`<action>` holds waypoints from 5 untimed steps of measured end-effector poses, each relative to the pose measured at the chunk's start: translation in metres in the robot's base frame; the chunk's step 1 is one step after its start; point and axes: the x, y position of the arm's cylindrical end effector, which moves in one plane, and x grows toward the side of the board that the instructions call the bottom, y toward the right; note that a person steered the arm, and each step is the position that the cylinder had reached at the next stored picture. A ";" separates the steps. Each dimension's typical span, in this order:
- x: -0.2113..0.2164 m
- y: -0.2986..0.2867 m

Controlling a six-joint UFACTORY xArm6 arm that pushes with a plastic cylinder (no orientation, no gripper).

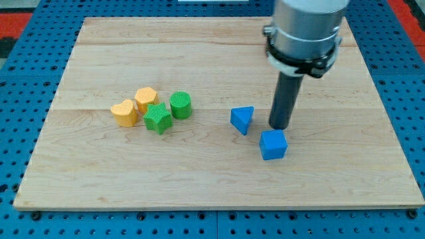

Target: Slide the triangle parallel to the left of the blue cube

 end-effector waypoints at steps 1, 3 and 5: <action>-0.004 -0.083; -0.048 -0.102; -0.002 -0.157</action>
